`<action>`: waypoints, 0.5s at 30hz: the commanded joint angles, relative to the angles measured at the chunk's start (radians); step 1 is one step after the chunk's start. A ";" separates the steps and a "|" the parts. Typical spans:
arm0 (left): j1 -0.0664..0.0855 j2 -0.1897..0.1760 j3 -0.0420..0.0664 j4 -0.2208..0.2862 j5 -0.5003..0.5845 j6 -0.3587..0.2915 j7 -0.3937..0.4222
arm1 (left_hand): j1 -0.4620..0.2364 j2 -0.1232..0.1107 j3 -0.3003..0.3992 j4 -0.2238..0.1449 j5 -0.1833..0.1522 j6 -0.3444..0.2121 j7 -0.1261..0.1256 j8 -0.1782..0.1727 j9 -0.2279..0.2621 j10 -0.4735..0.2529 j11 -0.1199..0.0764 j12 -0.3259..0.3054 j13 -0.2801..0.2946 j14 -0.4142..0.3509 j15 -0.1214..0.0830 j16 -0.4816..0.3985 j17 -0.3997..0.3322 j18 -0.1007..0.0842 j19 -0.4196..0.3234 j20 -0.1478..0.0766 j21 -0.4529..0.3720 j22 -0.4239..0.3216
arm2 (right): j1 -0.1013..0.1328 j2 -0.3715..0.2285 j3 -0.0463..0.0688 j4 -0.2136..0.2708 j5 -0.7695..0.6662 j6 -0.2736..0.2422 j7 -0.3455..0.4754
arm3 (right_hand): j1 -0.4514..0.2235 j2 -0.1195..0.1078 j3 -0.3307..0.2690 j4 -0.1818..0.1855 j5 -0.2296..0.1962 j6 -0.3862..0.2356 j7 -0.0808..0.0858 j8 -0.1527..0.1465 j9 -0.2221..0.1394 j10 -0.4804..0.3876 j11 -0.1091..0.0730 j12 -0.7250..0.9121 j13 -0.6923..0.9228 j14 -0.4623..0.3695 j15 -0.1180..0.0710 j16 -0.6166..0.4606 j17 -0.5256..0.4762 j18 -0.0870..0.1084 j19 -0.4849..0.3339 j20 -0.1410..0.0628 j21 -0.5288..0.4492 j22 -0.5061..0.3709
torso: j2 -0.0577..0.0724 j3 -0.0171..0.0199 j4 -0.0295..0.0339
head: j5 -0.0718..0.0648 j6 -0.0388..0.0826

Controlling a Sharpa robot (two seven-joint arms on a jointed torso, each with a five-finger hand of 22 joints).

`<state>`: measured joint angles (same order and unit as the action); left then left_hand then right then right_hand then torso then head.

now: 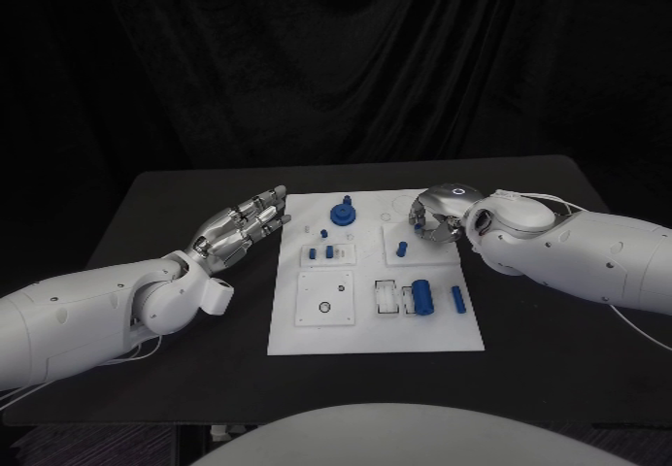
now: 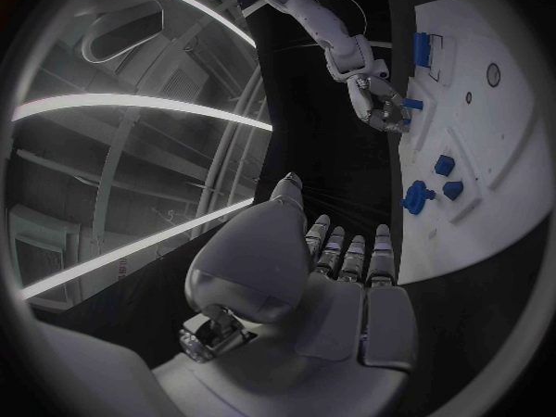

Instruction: Assemble the parts on the task board

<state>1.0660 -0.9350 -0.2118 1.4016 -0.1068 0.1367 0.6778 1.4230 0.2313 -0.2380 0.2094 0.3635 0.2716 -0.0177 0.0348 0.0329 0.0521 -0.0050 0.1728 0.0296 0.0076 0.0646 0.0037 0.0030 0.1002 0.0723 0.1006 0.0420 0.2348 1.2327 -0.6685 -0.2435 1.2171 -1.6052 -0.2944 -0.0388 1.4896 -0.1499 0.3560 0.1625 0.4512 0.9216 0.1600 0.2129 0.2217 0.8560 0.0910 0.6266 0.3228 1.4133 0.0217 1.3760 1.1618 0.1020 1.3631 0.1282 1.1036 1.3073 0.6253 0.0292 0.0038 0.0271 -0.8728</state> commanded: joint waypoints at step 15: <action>-0.005 0.008 0.001 -0.005 0.008 0.016 0.126 | 0.013 0.005 0.010 -0.026 0.035 -0.003 0.012 -0.001 0.001 0.000 0.008 -0.005 -0.002 0.001 0.015 0.000 0.000 0.003 0.002 0.013 -0.003 -0.003 | -0.008 0.005 -0.001 -0.004 0.012 0.033 -0.003 | 0.022 0.019 -0.008 -0.065 0.040 0.045 -0.015 0.050 0.070 -0.039 -0.003 0.041 0.036 -0.009 -0.011 -0.001 -0.012 -0.001 -0.010 -0.013 -0.012 0.132 | 0.000 0.0011 -0.0006 | 0.002 0.000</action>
<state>1.0629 -0.9295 -0.2121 1.3956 -0.1066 0.1393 0.6780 1.4263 0.2348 -0.2287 0.1891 0.3967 0.2688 -0.0131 0.0348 0.0329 0.0521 -0.0050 0.1729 0.0296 0.0082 0.0724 0.0037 0.0032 0.1002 0.0723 0.1077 0.0420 0.2326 1.2321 -0.6641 -0.2416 1.2168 -1.5962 -0.2918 -0.0348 1.5032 -0.1362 0.3480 0.1014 0.4881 0.9660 0.1440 0.2594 0.2910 0.8144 0.0930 0.6632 0.3580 1.4068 0.0152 1.3760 1.1498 0.1019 1.3544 0.1197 1.0918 1.3073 0.6255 0.0305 0.0032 0.0280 -0.8728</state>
